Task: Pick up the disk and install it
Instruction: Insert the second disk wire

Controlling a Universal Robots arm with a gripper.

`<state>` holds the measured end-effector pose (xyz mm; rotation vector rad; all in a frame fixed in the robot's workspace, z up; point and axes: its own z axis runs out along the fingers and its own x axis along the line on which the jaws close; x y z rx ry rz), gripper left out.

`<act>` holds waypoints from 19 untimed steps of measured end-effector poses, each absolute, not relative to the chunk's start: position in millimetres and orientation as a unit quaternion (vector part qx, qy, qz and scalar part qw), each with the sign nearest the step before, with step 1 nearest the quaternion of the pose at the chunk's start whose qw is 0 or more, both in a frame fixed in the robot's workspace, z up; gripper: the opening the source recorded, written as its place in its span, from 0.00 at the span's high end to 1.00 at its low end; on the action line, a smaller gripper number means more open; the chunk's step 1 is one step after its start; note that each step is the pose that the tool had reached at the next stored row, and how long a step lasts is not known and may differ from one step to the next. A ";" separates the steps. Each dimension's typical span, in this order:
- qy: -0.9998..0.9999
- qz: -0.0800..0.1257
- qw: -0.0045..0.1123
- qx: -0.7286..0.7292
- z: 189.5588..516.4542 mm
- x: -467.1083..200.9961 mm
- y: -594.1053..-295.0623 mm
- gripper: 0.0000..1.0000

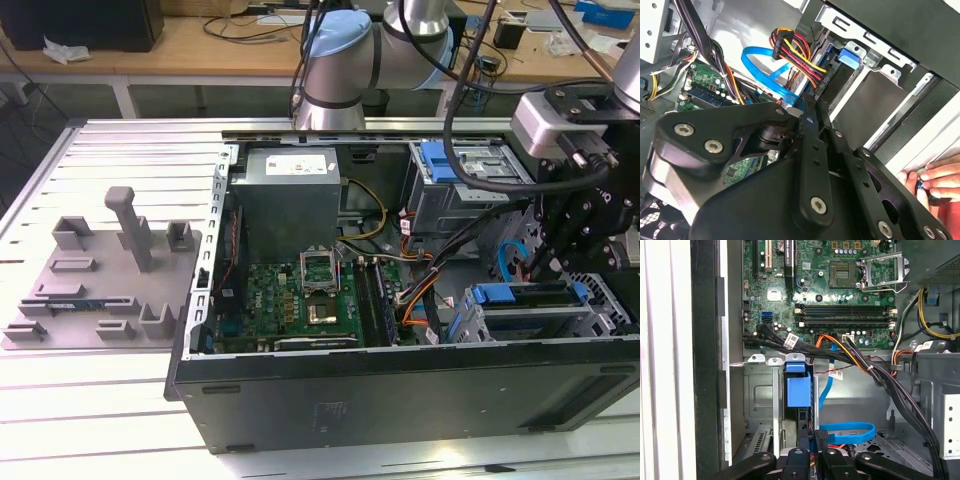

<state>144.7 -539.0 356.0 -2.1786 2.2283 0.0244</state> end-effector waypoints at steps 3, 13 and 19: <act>0.715 0.008 0.012 -0.699 355.6 144.7 -539.4 0.84; 0.715 0.008 0.013 -0.699 353.4 145.4 -539.7 0.84; 0.715 0.008 0.012 -0.699 351.9 146.2 -539.7 0.84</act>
